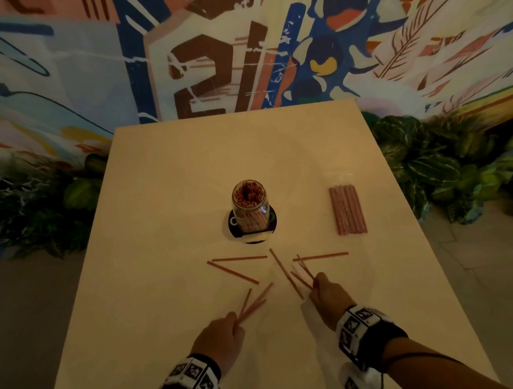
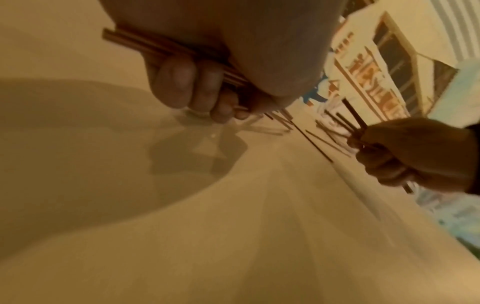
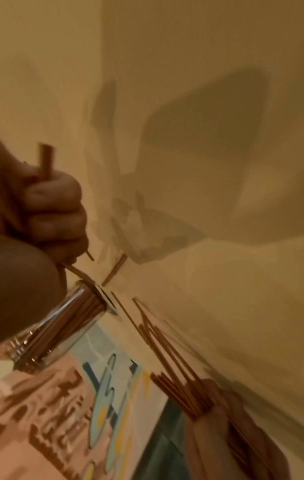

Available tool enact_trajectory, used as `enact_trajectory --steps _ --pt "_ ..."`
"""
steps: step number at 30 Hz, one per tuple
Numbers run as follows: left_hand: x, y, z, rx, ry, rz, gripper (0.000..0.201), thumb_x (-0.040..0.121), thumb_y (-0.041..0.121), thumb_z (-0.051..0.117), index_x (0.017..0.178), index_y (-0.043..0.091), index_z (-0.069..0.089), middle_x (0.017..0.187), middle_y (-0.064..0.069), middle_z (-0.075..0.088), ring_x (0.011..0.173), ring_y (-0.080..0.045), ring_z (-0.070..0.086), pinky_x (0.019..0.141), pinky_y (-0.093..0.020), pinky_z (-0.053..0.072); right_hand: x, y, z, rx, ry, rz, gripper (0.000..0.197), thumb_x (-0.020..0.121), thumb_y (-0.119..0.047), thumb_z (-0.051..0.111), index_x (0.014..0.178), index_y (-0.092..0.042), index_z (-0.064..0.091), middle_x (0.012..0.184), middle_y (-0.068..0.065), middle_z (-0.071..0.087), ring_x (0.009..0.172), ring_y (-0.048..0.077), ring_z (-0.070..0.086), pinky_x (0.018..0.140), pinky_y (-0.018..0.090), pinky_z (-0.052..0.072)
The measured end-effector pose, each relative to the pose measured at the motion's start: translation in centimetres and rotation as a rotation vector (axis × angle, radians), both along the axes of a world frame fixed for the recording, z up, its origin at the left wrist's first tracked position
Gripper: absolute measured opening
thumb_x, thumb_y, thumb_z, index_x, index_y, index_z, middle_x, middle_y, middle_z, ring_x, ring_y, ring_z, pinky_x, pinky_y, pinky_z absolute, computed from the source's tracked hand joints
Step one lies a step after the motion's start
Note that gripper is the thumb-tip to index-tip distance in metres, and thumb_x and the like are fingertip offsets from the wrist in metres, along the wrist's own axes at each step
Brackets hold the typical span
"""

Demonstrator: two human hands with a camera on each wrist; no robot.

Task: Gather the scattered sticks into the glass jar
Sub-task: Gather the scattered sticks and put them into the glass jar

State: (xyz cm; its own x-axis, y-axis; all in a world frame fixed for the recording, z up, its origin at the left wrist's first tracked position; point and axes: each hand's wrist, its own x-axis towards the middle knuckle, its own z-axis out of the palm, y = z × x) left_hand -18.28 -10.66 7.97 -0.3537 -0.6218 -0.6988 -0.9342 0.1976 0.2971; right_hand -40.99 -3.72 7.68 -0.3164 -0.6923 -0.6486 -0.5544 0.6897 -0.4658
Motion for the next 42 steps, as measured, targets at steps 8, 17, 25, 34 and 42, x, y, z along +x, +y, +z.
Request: enact_trajectory --steps 8,17,25,34,42 --pt "2.2 -1.0 0.0 0.098 0.304 0.416 0.02 0.095 0.017 0.038 0.087 0.016 0.057 0.065 -0.005 0.057 0.058 -0.019 0.051 0.057 -0.028 0.04 1.8 -3.7 0.6 0.083 0.152 0.146 0.041 0.09 -0.05 0.041 0.116 -0.019 0.039 0.105 0.009 0.063 0.085 0.027 0.059 0.074 0.037 0.048" --pt "2.6 -2.6 0.0 0.234 0.31 0.357 0.021 0.1 0.029 0.029 0.11 0.027 0.047 0.083 0.006 0.049 0.076 -0.013 0.054 0.069 -0.025 0.037 2.3 -4.4 -1.1 0.06 0.298 0.288 0.027 0.095 -0.026 0.031 0.115 -0.013 0.044 0.116 0.009 0.057 0.103 0.03 0.058 0.088 0.039 0.045" --pt "1.0 -3.8 0.8 0.038 0.237 0.238 0.014 0.095 0.029 0.04 0.083 0.022 0.04 0.066 -0.002 0.053 0.055 -0.019 0.049 0.056 -0.03 0.034 0.5 -3.4 0.1 0.077 0.157 0.367 0.037 0.094 -0.025 0.035 0.128 -0.011 0.034 0.126 0.013 0.047 0.106 0.031 0.055 0.088 0.039 0.043" --pt "-2.4 -8.0 1.2 -0.207 -0.106 -0.255 0.043 0.094 0.043 0.038 0.134 0.028 0.038 0.122 -0.005 0.062 0.109 -0.028 0.059 0.088 -0.036 0.048 -5.5 -4.7 1.4 0.048 0.137 0.416 0.052 0.097 -0.016 0.031 0.145 -0.02 0.013 0.142 0.013 0.041 0.122 0.03 0.048 0.103 0.036 0.038" --pt "-4.2 -10.3 0.6 -0.228 -0.203 -0.517 0.043 0.097 0.036 0.034 0.14 0.03 0.035 0.13 -0.008 0.058 0.114 -0.031 0.058 0.093 -0.04 0.047 -7.3 -4.8 -0.1 0.04 0.353 0.543 0.035 0.098 -0.036 0.03 0.126 -0.016 0.038 0.121 0.009 0.049 0.099 0.032 0.059 0.084 0.04 0.046"
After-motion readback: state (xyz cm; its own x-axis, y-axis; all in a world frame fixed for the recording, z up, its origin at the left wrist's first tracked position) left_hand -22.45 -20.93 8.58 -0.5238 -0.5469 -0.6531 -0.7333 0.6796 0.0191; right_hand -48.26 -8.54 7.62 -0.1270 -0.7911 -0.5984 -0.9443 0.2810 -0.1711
